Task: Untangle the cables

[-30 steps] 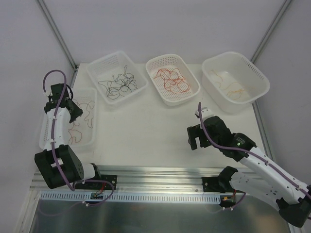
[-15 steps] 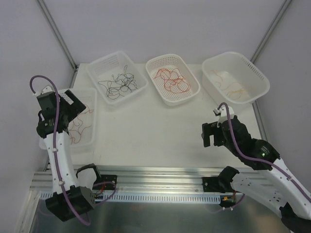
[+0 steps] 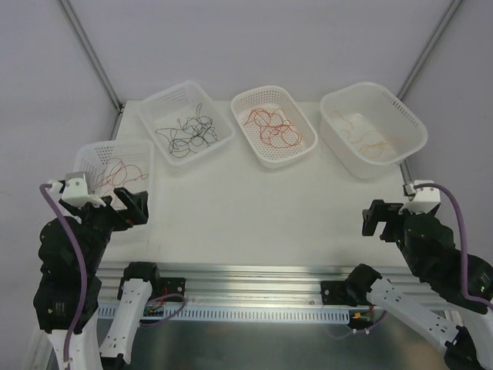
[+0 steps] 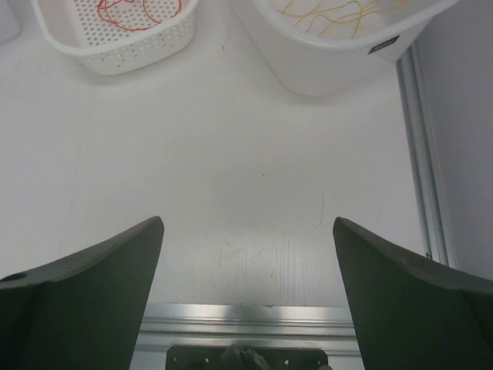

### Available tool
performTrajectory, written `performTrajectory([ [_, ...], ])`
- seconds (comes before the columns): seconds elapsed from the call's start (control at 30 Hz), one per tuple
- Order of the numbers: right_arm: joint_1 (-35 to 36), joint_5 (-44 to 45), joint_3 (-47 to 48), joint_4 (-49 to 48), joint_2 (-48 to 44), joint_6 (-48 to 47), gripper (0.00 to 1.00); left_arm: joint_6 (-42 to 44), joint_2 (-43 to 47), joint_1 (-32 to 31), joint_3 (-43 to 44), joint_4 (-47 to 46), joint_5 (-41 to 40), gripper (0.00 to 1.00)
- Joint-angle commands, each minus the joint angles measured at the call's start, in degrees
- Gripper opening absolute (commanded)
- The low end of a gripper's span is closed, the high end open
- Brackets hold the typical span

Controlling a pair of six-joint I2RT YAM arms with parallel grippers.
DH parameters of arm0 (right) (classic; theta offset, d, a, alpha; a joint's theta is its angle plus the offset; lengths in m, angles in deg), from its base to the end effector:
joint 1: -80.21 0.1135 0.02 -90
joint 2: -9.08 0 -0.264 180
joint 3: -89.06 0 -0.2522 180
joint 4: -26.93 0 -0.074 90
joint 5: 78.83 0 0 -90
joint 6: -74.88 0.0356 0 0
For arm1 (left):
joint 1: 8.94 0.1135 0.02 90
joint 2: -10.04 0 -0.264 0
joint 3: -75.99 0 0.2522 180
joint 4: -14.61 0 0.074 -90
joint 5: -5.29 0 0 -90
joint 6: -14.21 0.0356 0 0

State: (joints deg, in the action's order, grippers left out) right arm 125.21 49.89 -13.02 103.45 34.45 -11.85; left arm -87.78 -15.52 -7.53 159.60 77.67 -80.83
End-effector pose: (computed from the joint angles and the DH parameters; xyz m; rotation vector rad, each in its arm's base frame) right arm 0.0354 0.0039 0.3855 -0.2638 1.8761 -0.1015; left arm 0.0244 -0.0018 0.4318 -0.1426 1.6556 -0.1963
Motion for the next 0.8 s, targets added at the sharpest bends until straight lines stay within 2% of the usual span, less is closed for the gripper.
performTrajectory([
  [0.0,0.18,4.96,2.11,5.08,-2.42,3.14,0.97,0.58,4.27,-4.04,-2.33,7.39,-11.94,0.99],
  [0.13,0.18,5.93,1.76,6.58,-6.81,3.68,0.97,-1.98,15.60,-6.94,-5.32,7.39,-14.60,0.99],
  [0.43,0.18,5.84,0.44,4.56,-19.10,1.31,0.97,-3.66,29.41,-9.23,-6.82,7.65,-19.25,0.99],
  [0.77,0.18,7.77,-3.60,1.66,-29.84,-1.16,0.97,-5.76,34.70,-9.15,-11.31,7.74,-22.78,0.99],
])
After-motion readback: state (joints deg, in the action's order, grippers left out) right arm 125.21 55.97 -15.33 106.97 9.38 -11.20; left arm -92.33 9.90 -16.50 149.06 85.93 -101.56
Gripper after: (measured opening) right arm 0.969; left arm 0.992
